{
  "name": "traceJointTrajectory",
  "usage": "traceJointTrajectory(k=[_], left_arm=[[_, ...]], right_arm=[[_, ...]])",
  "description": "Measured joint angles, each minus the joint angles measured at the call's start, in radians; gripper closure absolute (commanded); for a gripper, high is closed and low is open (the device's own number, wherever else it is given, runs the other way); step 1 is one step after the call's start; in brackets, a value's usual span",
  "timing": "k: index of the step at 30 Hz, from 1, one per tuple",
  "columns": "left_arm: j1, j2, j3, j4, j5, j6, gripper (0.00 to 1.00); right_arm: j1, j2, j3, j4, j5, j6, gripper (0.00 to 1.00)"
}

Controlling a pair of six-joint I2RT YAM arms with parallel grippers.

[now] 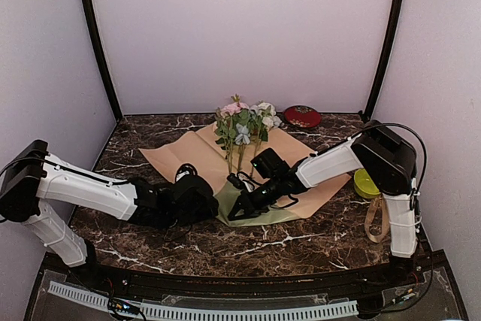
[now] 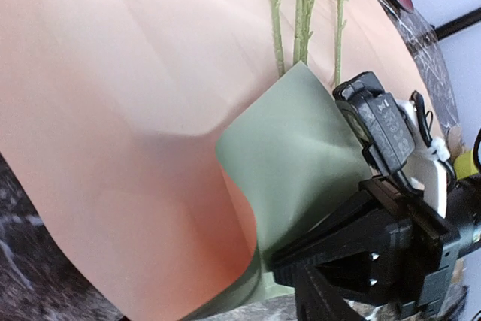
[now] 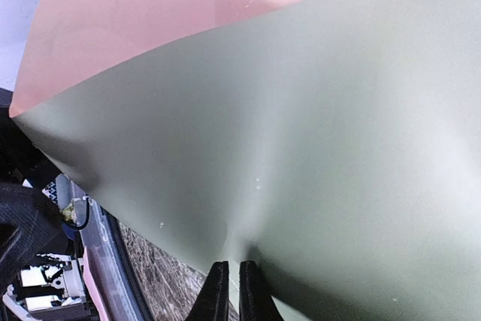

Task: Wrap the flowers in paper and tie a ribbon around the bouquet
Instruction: Fold the 1/4-folded wrapping paper at the center of the board.

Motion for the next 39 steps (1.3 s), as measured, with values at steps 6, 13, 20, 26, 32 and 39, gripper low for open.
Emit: traceJointTrajectory(k=[6, 13, 20, 26, 32, 39], left_arm=[[0.0, 0.047, 0.003, 0.056, 0.045, -0.023, 0.41], [0.001, 0.118, 0.082, -0.042, 0.062, -0.084, 0.45], [0.002, 0.124, 0.095, -0.174, 0.055, -0.229, 0.67], [0.013, 0.121, 0.057, -0.211, 0.056, -0.313, 0.93], [0.013, 0.121, 0.066, -0.224, 0.048, -0.317, 1.0], [0.012, 0.135, 0.194, -0.277, 0.011, -0.183, 1.0]], right_arm=[[-0.001, 0.0, -0.011, 0.023, 0.0, 0.004, 0.92], [-0.001, 0.0, -0.014, 0.031, -0.003, 0.007, 0.92], [-0.001, 0.0, -0.019, 0.039, -0.003, 0.011, 0.93], [-0.001, 0.0, -0.019, 0.039, -0.003, 0.014, 0.93], [-0.001, 0.0, -0.019, 0.038, -0.003, 0.014, 0.93], [-0.001, 0.0, -0.017, 0.031, -0.002, 0.014, 0.93]])
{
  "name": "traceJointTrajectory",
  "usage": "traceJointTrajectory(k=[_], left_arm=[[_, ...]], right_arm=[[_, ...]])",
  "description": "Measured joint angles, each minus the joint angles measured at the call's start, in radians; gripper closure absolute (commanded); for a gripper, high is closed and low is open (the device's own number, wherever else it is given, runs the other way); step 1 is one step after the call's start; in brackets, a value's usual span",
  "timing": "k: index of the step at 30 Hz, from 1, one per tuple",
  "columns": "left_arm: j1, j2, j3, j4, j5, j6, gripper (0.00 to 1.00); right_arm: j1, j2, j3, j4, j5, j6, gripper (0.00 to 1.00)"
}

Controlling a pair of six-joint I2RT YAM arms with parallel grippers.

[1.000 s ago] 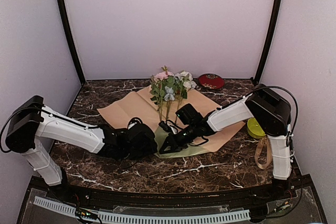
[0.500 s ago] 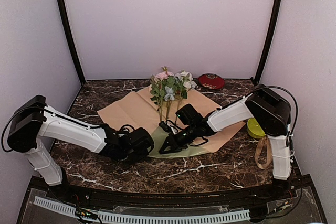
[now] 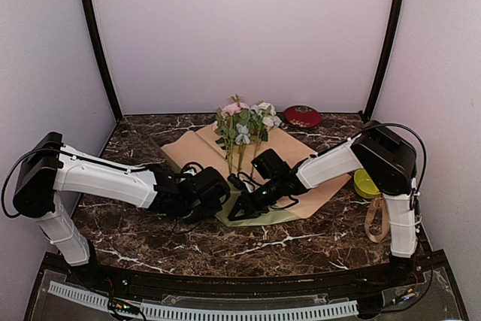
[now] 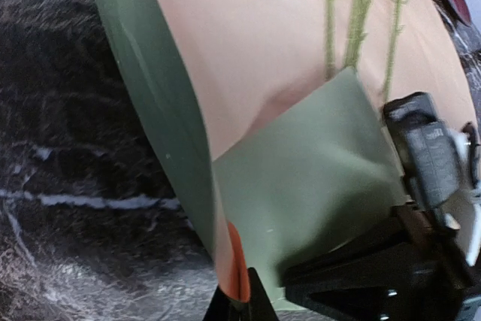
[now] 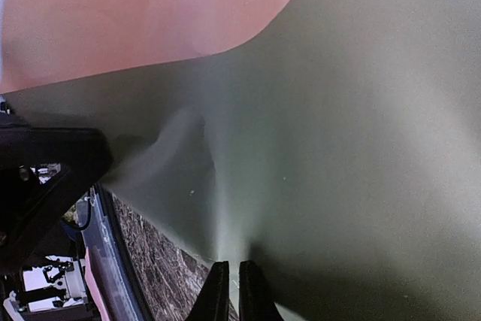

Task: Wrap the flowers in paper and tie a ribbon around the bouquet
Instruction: Fold the 1/4-folded wrapping paper at the center of the board.

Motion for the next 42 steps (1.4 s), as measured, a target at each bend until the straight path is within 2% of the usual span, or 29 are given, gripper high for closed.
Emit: traceJointTrajectory(k=[7, 15, 22, 26, 33, 38, 42], left_arm=[[-0.001, 0.066, 0.172, -0.009, 0.002, 0.215, 1.0], [-0.001, 0.133, 0.234, -0.009, 0.068, 0.415, 1.0], [0.002, 0.154, 0.274, -0.021, 0.142, 0.537, 1.0], [0.006, 0.208, 0.347, -0.045, 0.198, 0.611, 1.0], [0.006, 0.322, 0.48, -0.13, 0.282, 0.735, 1.0], [-0.006, 0.367, 0.542, -0.208, 0.269, 0.837, 1.0], [-0.025, 0.372, 0.543, -0.232, 0.256, 0.903, 1.0]], right_arm=[[-0.001, 0.001, 0.01, -0.015, -0.003, 0.009, 0.93], [-0.029, -0.007, -0.006, 0.056, 0.0, 0.081, 0.93], [-0.068, -0.127, -0.161, 0.145, 0.038, 0.15, 0.93], [-0.098, -0.181, -0.248, 0.188, 0.054, 0.179, 0.93], [-0.159, -0.179, -0.357, 0.296, 0.047, 0.265, 0.93], [-0.186, -0.182, -0.395, 0.378, 0.054, 0.314, 0.92], [-0.208, -0.23, -0.439, 0.394, 0.077, 0.339, 0.84]])
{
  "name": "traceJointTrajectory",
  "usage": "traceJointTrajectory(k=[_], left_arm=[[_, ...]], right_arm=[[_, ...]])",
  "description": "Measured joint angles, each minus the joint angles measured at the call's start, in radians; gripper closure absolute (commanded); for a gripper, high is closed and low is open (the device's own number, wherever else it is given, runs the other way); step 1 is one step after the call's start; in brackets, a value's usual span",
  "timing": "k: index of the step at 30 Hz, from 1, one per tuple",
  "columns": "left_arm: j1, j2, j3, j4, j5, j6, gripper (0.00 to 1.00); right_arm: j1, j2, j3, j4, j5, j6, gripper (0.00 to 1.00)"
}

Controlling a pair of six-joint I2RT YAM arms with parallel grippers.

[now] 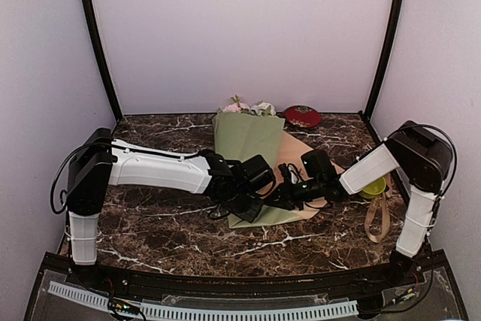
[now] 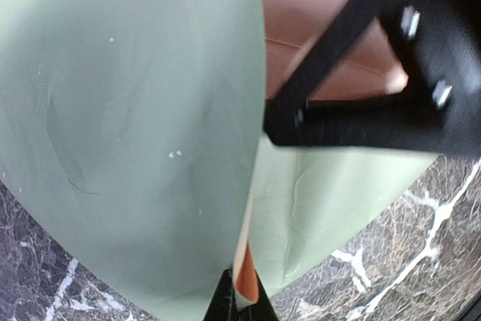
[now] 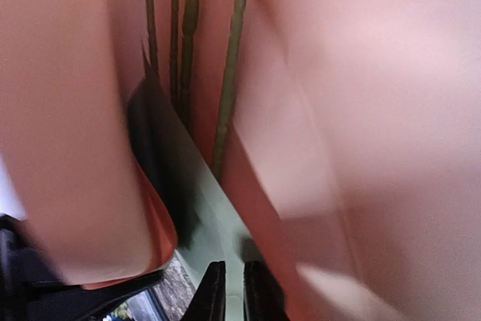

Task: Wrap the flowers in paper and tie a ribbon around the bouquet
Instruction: Fold the 1/4-folded wrapping paper at the center of the board.

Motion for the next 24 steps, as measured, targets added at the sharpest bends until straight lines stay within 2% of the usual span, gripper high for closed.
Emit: traceJointTrajectory(k=[9, 13, 17, 24], left_arm=[[-0.013, 0.039, 0.009, -0.003, -0.011, 0.065, 1.0], [-0.013, 0.046, 0.009, -0.003, -0.01, 0.072, 1.0], [-0.013, 0.046, 0.009, -0.002, -0.009, 0.076, 1.0], [-0.013, 0.047, 0.009, 0.0, -0.004, 0.089, 1.0]], right_arm=[[-0.098, -0.162, -0.049, 0.045, 0.077, 0.043, 0.48], [-0.106, -0.179, -0.046, 0.068, 0.095, 0.064, 0.46], [-0.106, -0.126, -0.023, 0.071, 0.092, 0.089, 0.41], [-0.099, -0.025, 0.035, 0.076, 0.054, 0.115, 0.44]])
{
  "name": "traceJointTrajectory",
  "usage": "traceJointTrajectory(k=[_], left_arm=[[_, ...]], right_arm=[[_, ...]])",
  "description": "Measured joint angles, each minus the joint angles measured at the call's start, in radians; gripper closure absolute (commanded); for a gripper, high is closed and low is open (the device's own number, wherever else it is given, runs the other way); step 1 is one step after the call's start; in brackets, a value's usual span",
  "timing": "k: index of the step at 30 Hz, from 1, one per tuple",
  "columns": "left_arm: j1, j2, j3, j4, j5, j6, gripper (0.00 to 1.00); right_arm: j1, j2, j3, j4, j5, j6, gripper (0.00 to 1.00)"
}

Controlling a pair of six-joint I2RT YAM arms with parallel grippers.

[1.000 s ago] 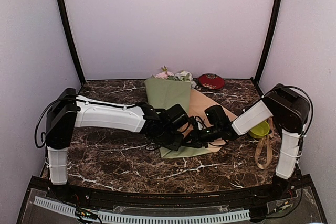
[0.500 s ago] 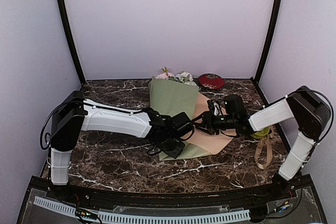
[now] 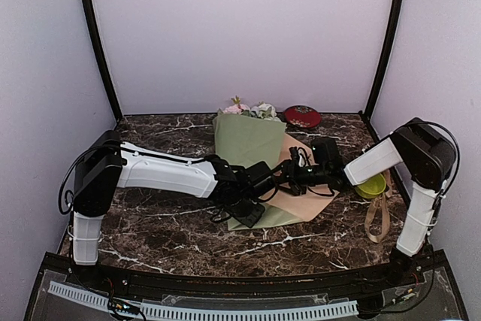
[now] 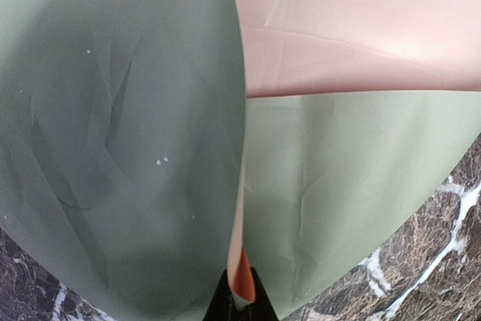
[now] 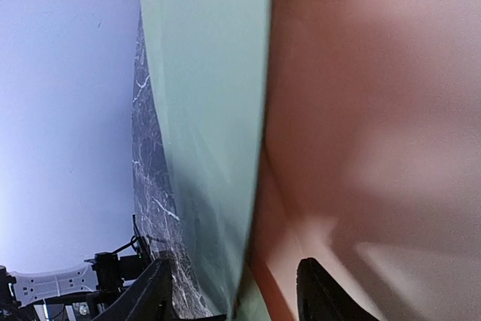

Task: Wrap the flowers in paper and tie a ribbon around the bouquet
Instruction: Fold the 1/4-folded wrapping paper at the center of the board.

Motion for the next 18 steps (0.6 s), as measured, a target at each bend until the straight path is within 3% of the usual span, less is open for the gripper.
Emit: traceJointTrajectory(k=[2, 3, 8, 9, 14, 18], left_arm=[[0.0, 0.0, 0.0, 0.0, 0.001, 0.003, 1.0], [0.0, 0.0, 0.0, 0.0, 0.001, 0.004, 1.0], [0.0, 0.005, 0.0, 0.002, 0.002, 0.008, 1.0], [0.0, 0.006, 0.0, 0.003, 0.002, 0.008, 1.0], [-0.002, 0.006, 0.003, 0.001, 0.005, 0.027, 0.72], [-0.027, 0.006, 0.032, -0.002, -0.017, 0.085, 0.67]], right_arm=[[0.005, 0.013, 0.022, 0.012, -0.018, 0.004, 0.45], [0.007, 0.023, 0.034, 0.027, -0.029, 0.006, 0.51], [0.01, 0.069, 0.054, 0.077, -0.078, 0.034, 0.97], [0.01, 0.073, 0.053, 0.076, -0.082, 0.034, 1.0], [0.009, 0.074, 0.058, 0.045, -0.081, 0.0, 1.0], [0.002, 0.074, 0.082, -0.021, -0.065, -0.069, 1.0]])
